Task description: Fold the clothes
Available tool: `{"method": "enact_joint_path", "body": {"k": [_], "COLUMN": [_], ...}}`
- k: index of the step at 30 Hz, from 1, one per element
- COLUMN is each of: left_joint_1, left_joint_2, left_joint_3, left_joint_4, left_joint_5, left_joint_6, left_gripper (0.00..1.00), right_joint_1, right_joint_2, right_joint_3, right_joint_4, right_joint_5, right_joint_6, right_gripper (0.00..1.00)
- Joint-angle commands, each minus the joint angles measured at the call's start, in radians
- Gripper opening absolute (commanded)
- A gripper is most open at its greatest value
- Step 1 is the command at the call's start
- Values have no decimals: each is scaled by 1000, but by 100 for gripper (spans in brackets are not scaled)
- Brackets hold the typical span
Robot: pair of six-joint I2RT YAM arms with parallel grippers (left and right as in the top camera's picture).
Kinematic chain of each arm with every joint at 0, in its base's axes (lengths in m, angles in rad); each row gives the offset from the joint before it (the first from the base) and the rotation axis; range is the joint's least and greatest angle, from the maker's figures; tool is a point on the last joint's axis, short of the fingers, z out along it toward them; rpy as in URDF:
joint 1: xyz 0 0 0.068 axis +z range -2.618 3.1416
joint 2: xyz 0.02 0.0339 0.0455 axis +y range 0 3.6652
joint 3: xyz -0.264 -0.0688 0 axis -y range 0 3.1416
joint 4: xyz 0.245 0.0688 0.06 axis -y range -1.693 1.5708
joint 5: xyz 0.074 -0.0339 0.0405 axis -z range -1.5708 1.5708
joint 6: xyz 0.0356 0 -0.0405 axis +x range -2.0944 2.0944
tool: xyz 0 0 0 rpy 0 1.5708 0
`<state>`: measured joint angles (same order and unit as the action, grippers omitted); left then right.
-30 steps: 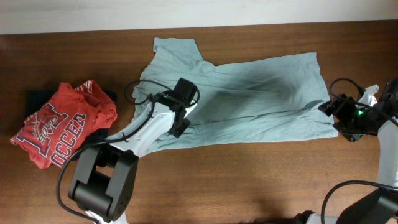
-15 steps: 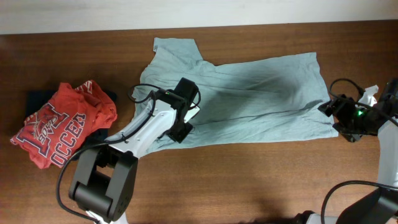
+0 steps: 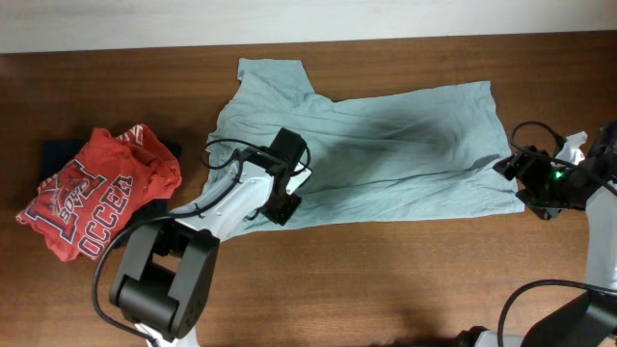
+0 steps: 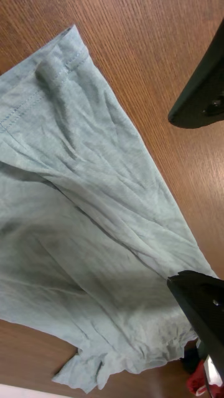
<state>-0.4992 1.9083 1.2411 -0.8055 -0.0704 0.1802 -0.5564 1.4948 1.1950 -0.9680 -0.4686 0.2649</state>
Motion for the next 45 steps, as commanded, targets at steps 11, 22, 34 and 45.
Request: {"method": "enact_joint_path", "body": {"k": [11, 22, 34, 45], "left_joint_1": [-5, -5, -2, 7], "left_joint_2": [23, 24, 26, 84], "left_joint_3": [113, 188, 141, 64], "left_joint_4": [-107, -57, -212, -111], "left_joint_5": [-87, -84, -26, -58], "left_joint_6": [90, 256, -27, -30], "left_gripper": [8, 5, 39, 38], "right_joint_1": [6, 6, 6, 6], "right_joint_2": [-14, -14, -14, -14], "right_joint_3": [17, 17, 17, 17], "right_joint_4": [3, 3, -4, -4], "right_joint_5": [13, 13, 13, 13], "right_joint_6": [-6, -6, -6, -6], "right_gripper": [78, 78, 78, 79]}}
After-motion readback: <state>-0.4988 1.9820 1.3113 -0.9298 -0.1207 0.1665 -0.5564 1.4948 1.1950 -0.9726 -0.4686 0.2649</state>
